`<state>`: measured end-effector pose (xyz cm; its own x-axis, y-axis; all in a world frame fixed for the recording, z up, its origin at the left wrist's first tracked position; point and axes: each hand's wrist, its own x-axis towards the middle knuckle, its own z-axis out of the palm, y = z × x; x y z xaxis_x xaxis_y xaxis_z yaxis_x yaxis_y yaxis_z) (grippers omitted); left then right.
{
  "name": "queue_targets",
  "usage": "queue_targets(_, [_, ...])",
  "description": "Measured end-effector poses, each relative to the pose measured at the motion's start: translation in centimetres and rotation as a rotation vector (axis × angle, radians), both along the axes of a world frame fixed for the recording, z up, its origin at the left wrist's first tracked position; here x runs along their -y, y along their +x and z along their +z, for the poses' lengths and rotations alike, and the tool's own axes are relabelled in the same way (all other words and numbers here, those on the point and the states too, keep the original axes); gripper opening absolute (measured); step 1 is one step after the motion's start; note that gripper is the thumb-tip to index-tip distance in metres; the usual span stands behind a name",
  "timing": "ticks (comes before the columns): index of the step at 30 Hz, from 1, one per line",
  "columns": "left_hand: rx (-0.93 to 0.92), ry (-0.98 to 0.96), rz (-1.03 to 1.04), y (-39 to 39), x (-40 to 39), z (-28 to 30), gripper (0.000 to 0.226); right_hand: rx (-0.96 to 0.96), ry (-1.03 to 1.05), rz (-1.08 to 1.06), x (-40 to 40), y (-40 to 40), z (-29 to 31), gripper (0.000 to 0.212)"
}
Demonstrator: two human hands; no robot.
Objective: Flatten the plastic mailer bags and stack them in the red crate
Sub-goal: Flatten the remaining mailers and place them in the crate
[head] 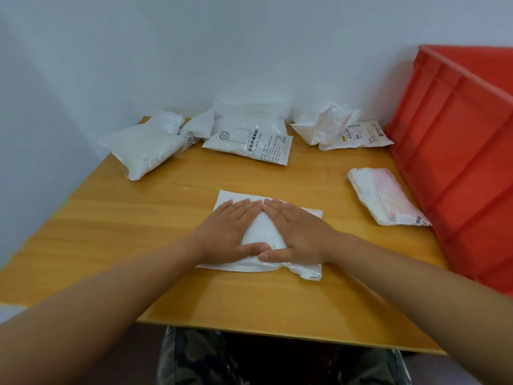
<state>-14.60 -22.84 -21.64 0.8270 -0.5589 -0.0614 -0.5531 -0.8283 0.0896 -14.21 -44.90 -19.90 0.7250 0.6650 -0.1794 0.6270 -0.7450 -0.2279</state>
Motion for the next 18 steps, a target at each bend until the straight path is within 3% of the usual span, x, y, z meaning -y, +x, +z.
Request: queue_targets(18, [0.010,0.059,-0.016,0.18,0.19,-0.49,0.110,0.061,-0.011,0.003,-0.24,-0.02,-0.95,0.119])
